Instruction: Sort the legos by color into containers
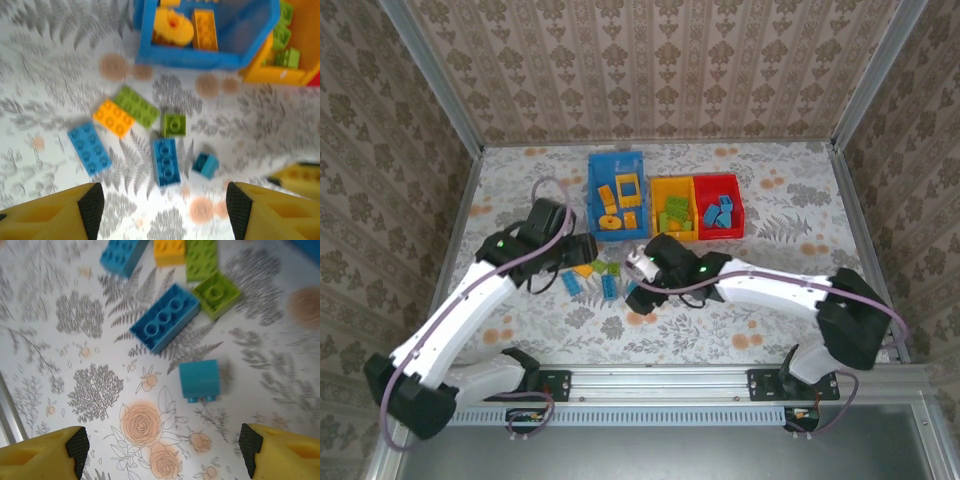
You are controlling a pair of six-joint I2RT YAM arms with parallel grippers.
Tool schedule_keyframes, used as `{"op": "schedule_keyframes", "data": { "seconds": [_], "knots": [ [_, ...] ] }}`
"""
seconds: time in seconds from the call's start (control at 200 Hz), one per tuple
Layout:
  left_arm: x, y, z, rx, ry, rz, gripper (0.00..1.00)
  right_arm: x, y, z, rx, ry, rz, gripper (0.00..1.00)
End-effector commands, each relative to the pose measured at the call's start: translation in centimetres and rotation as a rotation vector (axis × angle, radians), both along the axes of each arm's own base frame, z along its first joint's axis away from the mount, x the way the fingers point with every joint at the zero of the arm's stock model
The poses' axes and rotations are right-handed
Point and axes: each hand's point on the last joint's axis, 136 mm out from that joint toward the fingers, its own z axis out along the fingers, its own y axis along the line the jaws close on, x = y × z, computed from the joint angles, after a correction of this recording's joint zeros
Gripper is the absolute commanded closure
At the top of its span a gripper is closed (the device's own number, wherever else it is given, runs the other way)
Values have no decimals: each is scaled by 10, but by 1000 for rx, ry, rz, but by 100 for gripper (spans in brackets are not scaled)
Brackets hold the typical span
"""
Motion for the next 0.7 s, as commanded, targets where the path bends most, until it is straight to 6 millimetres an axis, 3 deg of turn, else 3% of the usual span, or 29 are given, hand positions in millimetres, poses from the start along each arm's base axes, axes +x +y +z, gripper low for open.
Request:
{"op": "schedule_keyframes", "data": {
  "seconds": [0.0,0.14,0.335,0.54,0.695],
  "knots": [
    [-26,-5,6,-117,-1,-54,31,13,1,-14,-110,-29,3,17],
    [-42,10,2,-117,-3,-29,31,22,10,-36,-181,-7,18,17],
    [-43,13,7,-131,-20,-8,31,32,12,-65,-283,23,15,24],
    [-43,9,13,-161,-37,-29,31,31,19,-78,-298,71,25,47],
    [-41,7,12,-170,-40,-24,31,32,19,-75,-280,57,5,67]
  ]
}}
